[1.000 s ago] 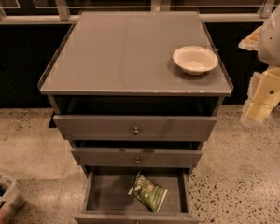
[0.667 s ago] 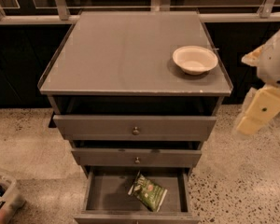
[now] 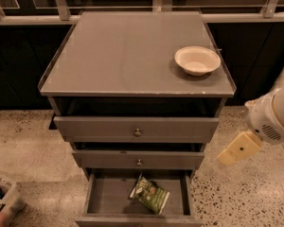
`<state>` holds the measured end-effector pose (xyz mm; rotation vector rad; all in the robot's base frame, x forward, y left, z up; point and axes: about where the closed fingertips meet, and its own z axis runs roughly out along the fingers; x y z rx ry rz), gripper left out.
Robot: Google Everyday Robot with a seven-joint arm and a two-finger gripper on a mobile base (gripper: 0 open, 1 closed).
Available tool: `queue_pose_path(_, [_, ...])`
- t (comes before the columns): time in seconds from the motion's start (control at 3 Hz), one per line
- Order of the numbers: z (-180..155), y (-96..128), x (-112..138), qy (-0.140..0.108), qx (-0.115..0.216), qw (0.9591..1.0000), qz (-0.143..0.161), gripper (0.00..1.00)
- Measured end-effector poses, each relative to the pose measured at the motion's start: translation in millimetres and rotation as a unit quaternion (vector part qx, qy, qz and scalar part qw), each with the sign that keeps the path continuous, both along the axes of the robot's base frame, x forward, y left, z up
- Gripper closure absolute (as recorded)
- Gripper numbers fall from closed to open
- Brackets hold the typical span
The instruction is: Pick green jalapeno chip bag from bottom drawer and place on counter
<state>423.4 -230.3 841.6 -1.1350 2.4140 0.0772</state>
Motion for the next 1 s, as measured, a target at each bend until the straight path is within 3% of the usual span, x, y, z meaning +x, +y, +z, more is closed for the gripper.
queue_pose_path(0.33, [2.1, -0.1, 10.2, -0.022, 0.001, 0.9997, -0.007, 0.0])
queue_pose_path(0.67, [-11.8, -6.7, 5.6, -0.018, -0.004, 0.9991, -0.038, 0.0])
queue_pose_path(1.0, [-62.8, -11.9, -2.2, 0.002, 0.033, 0.9944, -0.1, 0.0])
